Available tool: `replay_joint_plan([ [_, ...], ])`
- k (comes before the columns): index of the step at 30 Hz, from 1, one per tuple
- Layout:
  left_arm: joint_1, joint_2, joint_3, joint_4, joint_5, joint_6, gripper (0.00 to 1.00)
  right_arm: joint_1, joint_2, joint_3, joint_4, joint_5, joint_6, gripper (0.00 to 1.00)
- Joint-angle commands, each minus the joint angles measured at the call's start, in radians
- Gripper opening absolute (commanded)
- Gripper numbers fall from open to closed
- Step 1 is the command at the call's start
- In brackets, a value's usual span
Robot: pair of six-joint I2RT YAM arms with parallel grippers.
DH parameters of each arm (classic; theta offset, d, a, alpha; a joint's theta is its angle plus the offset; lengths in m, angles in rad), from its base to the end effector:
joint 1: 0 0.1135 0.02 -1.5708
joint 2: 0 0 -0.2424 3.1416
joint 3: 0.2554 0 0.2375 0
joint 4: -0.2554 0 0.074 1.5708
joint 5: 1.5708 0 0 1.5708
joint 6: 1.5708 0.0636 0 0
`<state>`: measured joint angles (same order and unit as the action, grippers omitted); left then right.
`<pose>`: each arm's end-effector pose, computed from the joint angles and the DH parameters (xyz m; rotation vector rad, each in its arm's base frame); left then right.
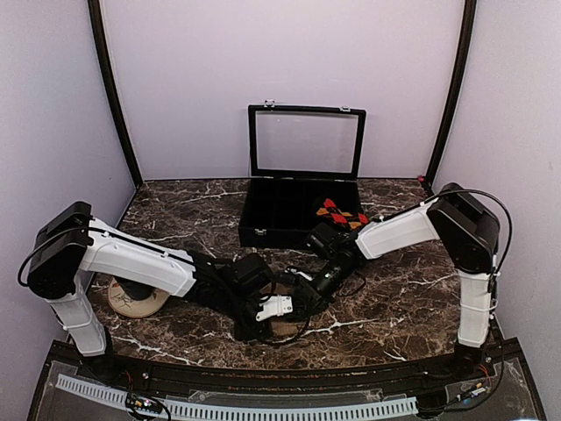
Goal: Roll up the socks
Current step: Roll the sock at the center of the board.
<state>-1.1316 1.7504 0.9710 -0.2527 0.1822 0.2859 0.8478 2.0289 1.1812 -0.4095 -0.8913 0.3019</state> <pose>0.1337 -0.3117 0.1160 1.7925 1.9871 -0.5259 0.2007 0.3022 0.0899 0.8949 -2.4645 -1.2730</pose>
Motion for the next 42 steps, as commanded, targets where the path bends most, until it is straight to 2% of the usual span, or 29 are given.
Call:
replay_joint_plan([
  [1, 0.043, 0.038, 0.044, -0.166, 0.196, -0.055, 0.00, -0.035, -0.077, -0.082, 0.083, 0.024, 0.043, 0.28],
  [12, 0.168, 0.141, 0.127, -0.253, 0.485, -0.148, 0.00, -0.072, -0.204, -0.229, 0.220, 0.125, 0.069, 0.26],
  [22, 0.278, 0.244, 0.184, -0.279, 0.781, -0.234, 0.00, -0.051, -0.375, -0.410, 0.377, 0.320, 0.018, 0.23],
  [32, 0.363, 0.295, 0.189, -0.317, 0.952, -0.258, 0.00, 0.129, -0.471, -0.436, 0.430, 0.588, -0.141, 0.23],
  [36, 0.389, 0.302, 0.166, -0.301, 0.995, -0.271, 0.00, 0.196, -0.470, -0.406, 0.436, 0.683, -0.207, 0.23],
  [42, 0.395, 0.317, 0.125, -0.280, 1.030, -0.277, 0.00, 0.258, -0.424, -0.329, 0.402, 0.742, -0.287, 0.25],
])
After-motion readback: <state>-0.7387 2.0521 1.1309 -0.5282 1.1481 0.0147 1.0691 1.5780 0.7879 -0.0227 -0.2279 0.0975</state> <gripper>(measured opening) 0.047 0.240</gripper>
